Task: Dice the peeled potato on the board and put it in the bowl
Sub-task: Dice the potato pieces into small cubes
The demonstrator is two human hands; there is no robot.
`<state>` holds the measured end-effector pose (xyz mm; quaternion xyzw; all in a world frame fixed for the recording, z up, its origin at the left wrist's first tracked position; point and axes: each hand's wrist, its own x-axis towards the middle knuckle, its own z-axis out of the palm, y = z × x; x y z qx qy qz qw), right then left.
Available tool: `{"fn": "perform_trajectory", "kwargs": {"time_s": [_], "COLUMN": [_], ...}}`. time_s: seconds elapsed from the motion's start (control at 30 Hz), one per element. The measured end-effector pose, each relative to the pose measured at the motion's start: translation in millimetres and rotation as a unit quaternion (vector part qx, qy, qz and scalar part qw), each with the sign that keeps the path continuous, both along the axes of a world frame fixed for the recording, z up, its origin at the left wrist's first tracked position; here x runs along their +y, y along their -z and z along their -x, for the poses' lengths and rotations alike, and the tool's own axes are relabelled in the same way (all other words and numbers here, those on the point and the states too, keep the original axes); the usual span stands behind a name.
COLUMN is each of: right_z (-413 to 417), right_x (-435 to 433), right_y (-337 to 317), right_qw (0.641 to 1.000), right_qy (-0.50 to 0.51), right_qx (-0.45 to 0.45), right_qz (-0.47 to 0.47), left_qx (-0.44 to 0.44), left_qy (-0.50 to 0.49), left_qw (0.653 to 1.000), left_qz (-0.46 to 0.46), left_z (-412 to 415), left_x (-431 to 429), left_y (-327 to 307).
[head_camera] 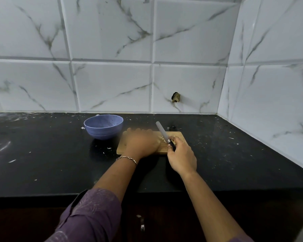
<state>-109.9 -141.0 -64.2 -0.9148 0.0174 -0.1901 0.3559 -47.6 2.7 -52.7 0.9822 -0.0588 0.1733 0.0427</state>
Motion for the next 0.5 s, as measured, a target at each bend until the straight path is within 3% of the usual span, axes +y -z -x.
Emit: {"fn": "perform_trajectory", "kwargs": {"time_s": [0.23,0.5], "right_z": [-0.8,-2.3], "right_x": [-0.8,-0.5], "right_y": [0.5,2.2], "right_qw": [1.000,1.000], "right_qy": [0.029,0.025], "right_qx": [-0.004,-0.010], "right_qz": [-0.005,-0.006], "left_qx": [0.044,-0.017], "left_qy": [0.061,0.023], "left_qw": [0.997,1.000], "left_qz": [-0.001,0.006], "left_z": [-5.0,-4.9], "left_x": [-6.7,-12.7], "left_y": [-0.8,-1.9]}}
